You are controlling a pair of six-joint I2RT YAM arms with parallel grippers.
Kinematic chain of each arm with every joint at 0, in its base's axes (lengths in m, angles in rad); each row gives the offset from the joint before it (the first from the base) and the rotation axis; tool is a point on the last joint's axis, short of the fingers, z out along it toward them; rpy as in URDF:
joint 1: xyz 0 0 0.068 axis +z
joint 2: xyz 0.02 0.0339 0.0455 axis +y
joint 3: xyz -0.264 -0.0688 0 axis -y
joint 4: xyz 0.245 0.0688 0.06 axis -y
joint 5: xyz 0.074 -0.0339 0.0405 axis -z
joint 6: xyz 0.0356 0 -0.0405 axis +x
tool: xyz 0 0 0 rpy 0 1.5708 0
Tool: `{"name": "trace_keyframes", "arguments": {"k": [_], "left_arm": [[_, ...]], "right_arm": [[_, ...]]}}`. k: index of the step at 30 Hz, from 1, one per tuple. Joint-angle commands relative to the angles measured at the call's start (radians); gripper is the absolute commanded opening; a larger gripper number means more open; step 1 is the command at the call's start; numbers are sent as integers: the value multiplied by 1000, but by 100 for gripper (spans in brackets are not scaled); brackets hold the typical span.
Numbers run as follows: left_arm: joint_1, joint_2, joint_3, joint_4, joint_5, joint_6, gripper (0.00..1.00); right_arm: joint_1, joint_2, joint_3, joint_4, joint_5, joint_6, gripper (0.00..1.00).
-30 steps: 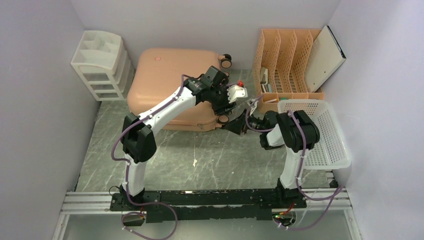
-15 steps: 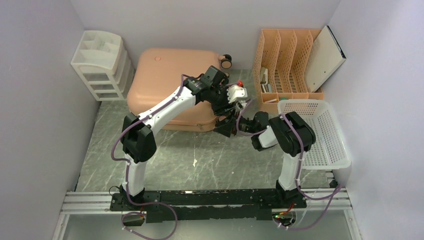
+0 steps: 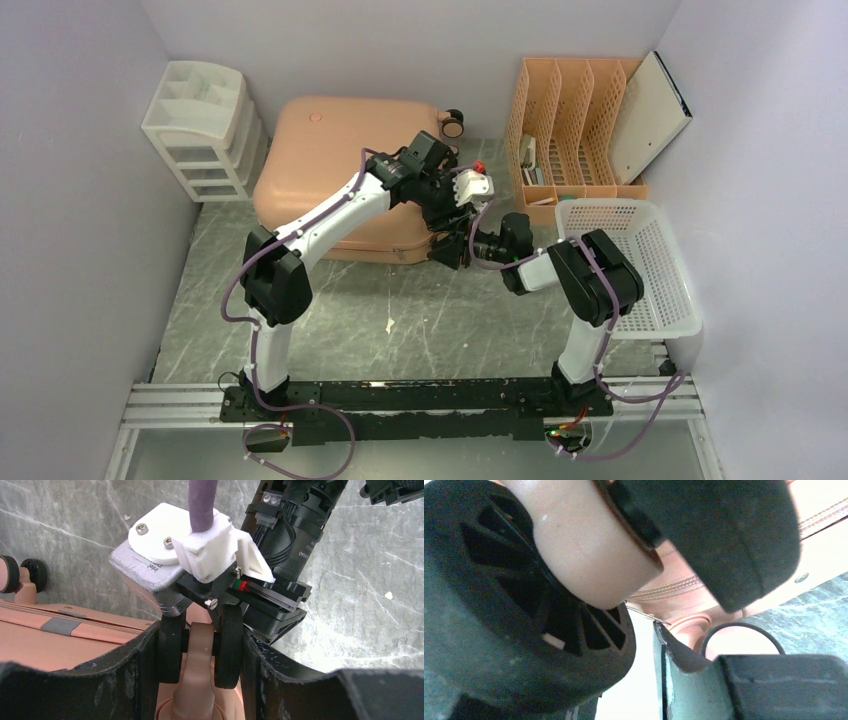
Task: Open, take out, and arrange the luggage
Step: Unzip the luggage at the center of the board.
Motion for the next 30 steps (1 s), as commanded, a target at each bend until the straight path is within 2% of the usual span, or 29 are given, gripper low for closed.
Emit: {"name": "trace_keyframes", "arguments": {"k": [1, 8, 12, 17, 26, 30], "left_arm": [[-9, -126, 28, -46, 84, -81, 5], [-9, -119, 38, -51, 93, -82, 5], [-9, -123, 35, -48, 87, -82, 5], [-9, -130, 27, -45, 83, -83, 5], [-9, -132, 24, -44, 94, -88, 5], [-10, -131, 32, -46, 98, -89, 5]], "right_arm": [[-12, -62, 9, -9, 37, -73, 40], [-14, -71, 11, 15, 27, -63, 43], [-15, -104, 26, -108, 37, -133, 43], [-37, -129, 11, -132, 29, -150, 43], [-29, -77, 15, 13, -37, -46, 45], [4, -59, 39, -26, -27, -63, 45]]}}
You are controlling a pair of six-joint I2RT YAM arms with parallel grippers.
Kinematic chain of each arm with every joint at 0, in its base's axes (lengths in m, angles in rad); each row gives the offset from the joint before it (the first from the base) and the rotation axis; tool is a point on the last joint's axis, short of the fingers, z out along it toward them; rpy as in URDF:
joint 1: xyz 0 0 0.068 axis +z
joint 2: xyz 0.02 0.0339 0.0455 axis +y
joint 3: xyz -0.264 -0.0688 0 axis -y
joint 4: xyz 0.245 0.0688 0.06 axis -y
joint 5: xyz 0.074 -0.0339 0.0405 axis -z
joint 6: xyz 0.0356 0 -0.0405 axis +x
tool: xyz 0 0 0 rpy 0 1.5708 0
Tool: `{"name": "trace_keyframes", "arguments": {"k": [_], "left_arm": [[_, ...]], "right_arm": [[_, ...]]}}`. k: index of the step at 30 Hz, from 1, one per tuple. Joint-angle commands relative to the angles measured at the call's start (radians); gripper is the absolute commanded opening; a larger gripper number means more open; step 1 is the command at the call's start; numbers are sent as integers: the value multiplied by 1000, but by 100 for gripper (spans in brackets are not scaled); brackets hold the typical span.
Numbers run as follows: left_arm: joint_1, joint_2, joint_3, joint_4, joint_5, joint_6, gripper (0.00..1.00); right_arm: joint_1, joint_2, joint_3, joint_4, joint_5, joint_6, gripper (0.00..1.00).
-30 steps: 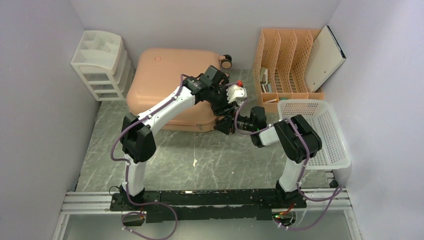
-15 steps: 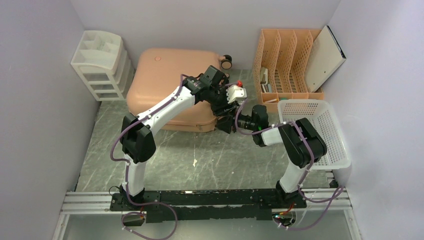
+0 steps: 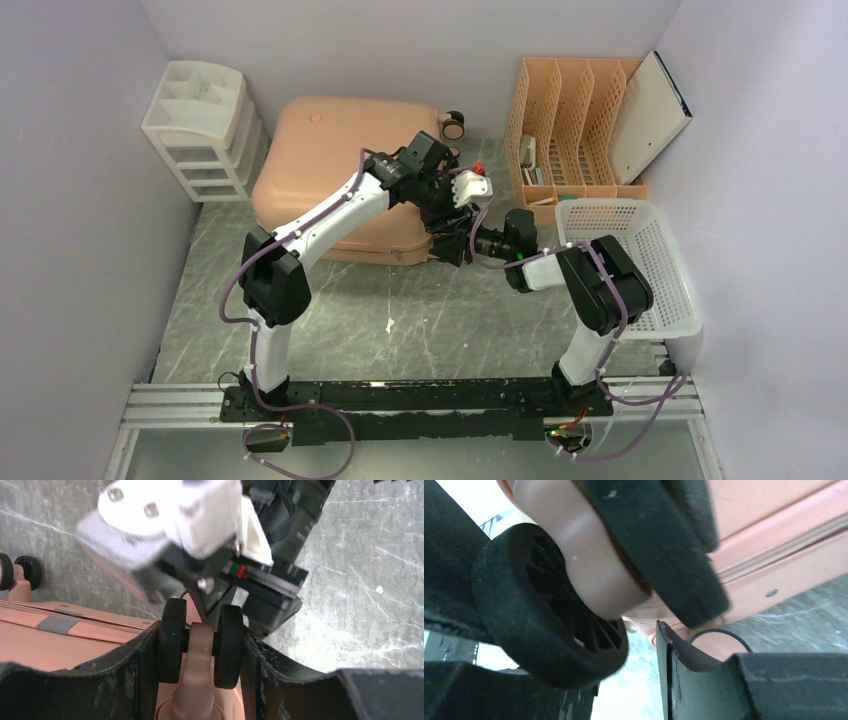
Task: Open, take out, and arrange the luggage
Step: Unzip the luggage at the center of the board.
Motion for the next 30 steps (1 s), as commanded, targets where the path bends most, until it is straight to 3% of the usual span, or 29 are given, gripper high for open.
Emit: {"name": "trace_keyframes", "arguments": {"k": [1, 14, 18, 22, 30], "left_arm": [[-10, -122, 34, -17, 85, -92, 5], [-10, -95, 49, -23, 91, -94, 5], [-11, -93, 49, -23, 86, -93, 5], [-10, -89, 47, -26, 85, -91, 5], [-11, -101, 28, -21, 73, -83, 5]], "right_arm": [[31, 26, 36, 46, -24, 5, 45], [68, 45, 39, 43, 60, 39, 41], [69, 42, 29, 88, 44, 68, 29], [69, 53, 22, 147, -7, 101, 0], [24, 43, 1, 129, 25, 119, 0]]}}
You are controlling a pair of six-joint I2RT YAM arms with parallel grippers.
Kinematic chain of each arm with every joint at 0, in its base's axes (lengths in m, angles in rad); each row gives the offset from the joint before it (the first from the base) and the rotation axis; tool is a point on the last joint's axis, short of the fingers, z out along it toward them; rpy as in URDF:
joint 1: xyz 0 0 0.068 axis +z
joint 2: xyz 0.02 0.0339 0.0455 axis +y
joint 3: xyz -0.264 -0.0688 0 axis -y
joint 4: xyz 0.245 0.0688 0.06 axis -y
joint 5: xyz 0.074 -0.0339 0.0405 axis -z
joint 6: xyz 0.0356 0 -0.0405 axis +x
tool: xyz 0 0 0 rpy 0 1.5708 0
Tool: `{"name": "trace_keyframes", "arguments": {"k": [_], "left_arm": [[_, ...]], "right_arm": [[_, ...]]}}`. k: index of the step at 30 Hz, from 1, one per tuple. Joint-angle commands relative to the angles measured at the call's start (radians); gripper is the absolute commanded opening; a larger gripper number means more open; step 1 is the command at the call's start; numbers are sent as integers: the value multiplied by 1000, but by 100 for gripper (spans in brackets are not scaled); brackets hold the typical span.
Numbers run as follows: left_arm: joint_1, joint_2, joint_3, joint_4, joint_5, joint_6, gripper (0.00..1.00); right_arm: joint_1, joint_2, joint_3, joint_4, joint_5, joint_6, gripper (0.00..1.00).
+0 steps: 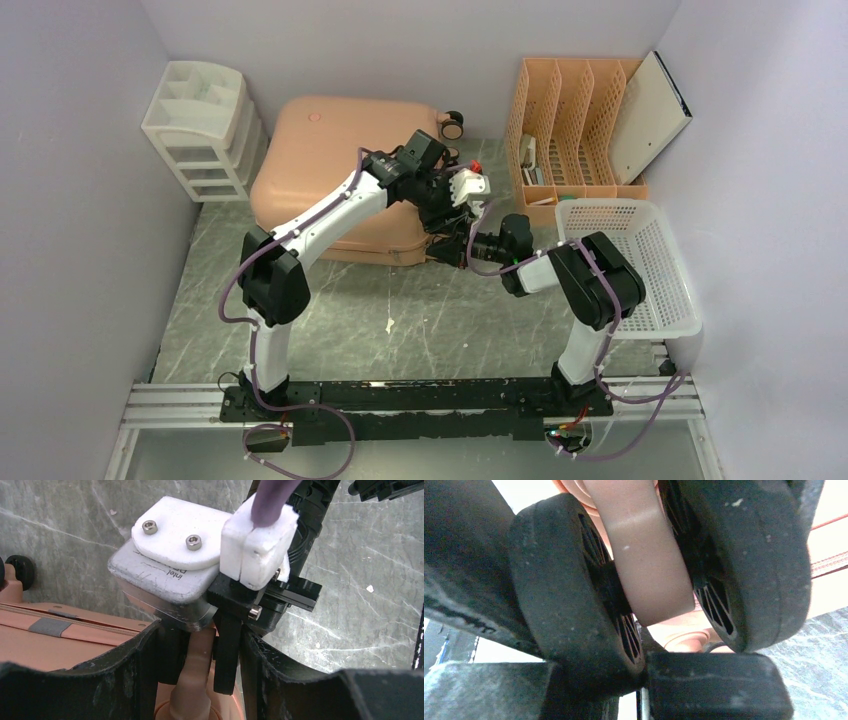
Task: Open, take out, and arrange the luggage
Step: Unzip the luggage at the center of the board.
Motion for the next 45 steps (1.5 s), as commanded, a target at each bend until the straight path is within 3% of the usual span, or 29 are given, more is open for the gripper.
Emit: {"name": "trace_keyframes", "arguments": {"k": [1, 10, 16, 25, 30, 31, 33, 35, 40, 45], "left_arm": [[-21, -107, 19, -5, 42, -70, 5], [-21, -169, -74, -18, 53, -23, 5], [-22, -218, -134, 4, 55, -15, 5], [-21, -202, -94, 11, 44, -29, 5], [-21, -198, -89, 15, 44, -34, 5], [-21, -198, -89, 17, 45, -37, 5], [-22, -196, -86, 17, 46, -39, 5], [-21, -191, -80, 15, 53, -40, 5], [-21, -192, -60, 14, 63, -47, 5], [-17, -186, -60, 34, 68, -74, 5]], "right_arm": [[-44, -8, 7, 11, 61, 139, 0], [-131, -5, 50, -107, 109, 156, 0], [-178, 69, 34, 166, -65, 411, 0], [-190, 153, 2, 368, -112, 498, 0], [-183, 149, 9, 340, -116, 463, 0], [-177, 140, -1, 353, -123, 442, 4], [-164, 123, -30, 389, -127, 394, 22], [-151, 126, -48, 441, -129, 393, 31], [-106, 162, -56, 558, -116, 419, 42], [-24, 82, -130, 521, 10, 221, 54]]}}
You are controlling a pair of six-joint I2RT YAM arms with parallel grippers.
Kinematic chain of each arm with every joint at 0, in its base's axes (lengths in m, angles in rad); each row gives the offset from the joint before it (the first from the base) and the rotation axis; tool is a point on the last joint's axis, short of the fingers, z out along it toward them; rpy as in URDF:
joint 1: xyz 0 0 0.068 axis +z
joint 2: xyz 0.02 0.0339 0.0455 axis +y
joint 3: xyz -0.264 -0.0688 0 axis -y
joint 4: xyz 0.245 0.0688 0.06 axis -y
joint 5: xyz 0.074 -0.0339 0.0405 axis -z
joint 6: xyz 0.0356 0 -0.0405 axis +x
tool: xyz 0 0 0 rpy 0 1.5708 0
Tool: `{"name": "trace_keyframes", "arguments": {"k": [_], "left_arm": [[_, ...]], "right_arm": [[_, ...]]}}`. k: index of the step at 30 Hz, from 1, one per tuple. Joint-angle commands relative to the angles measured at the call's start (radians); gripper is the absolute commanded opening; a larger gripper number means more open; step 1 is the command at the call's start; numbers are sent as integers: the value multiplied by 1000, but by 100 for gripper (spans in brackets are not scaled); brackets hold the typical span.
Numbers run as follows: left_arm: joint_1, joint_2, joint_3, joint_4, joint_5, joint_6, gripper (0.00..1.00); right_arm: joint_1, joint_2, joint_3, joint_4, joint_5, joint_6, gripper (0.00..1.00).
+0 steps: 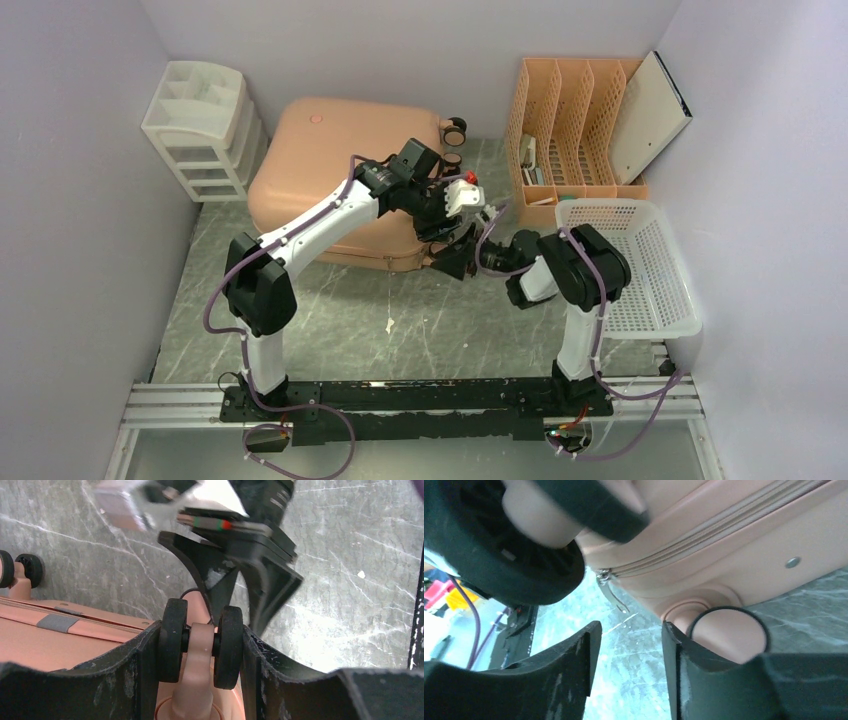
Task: Open, take out, and arrange the luggage
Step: Unzip the luggage at the center of the board.
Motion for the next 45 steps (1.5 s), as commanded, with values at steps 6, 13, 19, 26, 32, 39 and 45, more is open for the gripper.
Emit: {"name": "trace_keyframes", "arguments": {"k": [6, 13, 19, 26, 32, 39, 45], "left_arm": [[19, -71, 96, 5, 98, -141, 5], [67, -55, 108, 15, 151, -170, 5], [70, -54, 98, 25, 177, -177, 5], [70, -58, 99, 24, 188, -180, 5], [71, -63, 97, 23, 189, -183, 5], [71, -68, 88, 26, 188, -179, 5], [71, -76, 80, 25, 184, -171, 5]], "right_arm": [[155, -186, -141, 33, 342, -474, 57], [342, -220, -183, 19, 684, -860, 65], [446, -191, -143, -36, 955, -984, 65], [505, -178, -102, -55, 1126, -1014, 58], [546, -181, -92, -58, 1160, -1030, 39], [550, -186, -86, -78, 1179, -1021, 18], [548, -181, -101, -66, 1109, -1035, 0]]}}
